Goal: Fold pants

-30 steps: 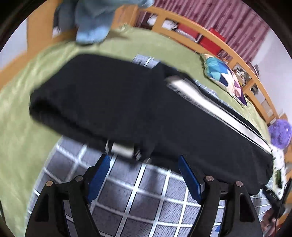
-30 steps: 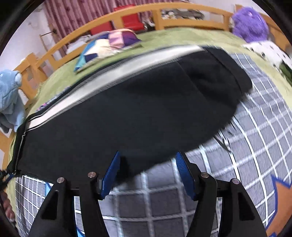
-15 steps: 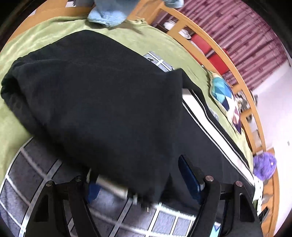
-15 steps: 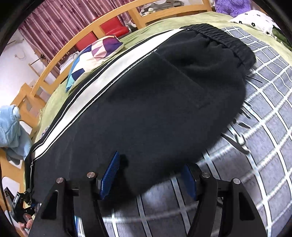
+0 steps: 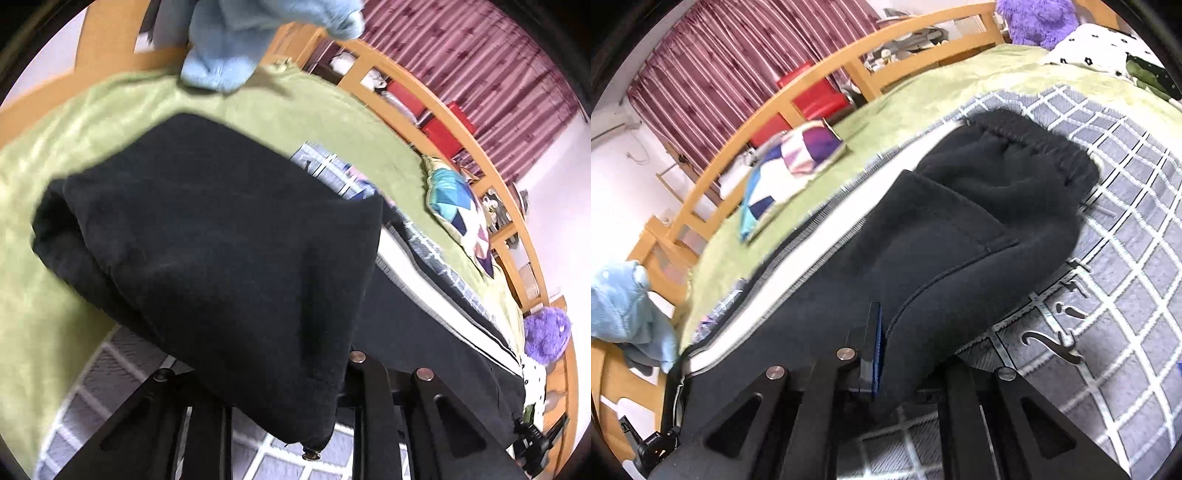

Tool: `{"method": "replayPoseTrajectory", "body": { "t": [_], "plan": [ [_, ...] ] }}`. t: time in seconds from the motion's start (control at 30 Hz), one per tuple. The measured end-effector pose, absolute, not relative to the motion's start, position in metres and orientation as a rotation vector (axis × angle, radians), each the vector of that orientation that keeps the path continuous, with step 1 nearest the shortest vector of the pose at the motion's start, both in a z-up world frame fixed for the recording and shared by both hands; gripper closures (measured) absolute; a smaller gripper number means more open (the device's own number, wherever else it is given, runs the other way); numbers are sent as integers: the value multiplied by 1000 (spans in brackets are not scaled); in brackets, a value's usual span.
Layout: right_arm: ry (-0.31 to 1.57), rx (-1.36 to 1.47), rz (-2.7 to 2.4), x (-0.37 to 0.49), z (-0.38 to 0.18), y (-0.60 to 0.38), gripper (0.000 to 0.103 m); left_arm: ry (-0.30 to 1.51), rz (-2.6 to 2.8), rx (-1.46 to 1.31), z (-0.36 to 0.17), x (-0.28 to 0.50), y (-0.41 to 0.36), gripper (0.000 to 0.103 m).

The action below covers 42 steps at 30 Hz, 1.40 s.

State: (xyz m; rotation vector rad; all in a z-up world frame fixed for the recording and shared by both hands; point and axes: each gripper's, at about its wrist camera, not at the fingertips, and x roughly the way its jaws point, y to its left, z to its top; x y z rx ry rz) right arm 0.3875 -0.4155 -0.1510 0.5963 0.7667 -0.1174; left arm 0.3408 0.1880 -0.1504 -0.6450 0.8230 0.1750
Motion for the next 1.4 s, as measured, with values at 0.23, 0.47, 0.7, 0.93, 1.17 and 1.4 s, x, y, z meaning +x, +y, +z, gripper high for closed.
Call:
{"method": "replayPoseTrajectory", "body": {
  "t": [0.23, 0.47, 0.7, 0.93, 1.17, 1.4],
  "plan": [
    [747, 484, -116, 304, -97, -420, 96, 816, 104, -547, -103, 257, 166, 82],
    [788, 441, -140, 173, -86, -447, 96, 865, 38, -538, -109, 133, 154, 82],
    [963, 433, -146, 111, -124, -449, 85, 995, 55, -496, -145, 93, 147, 68],
    [916, 260, -153, 56, -105, -419, 73, 957, 71, -396, -129, 57, 149, 42],
    [845, 281, -93, 53, -85, -394, 71, 903, 101, -329, -116, 60, 144, 42],
    [853, 325, -75, 63, -88, -379, 71, 825, 96, -286, -107, 84, 151, 64]
  ]
}}
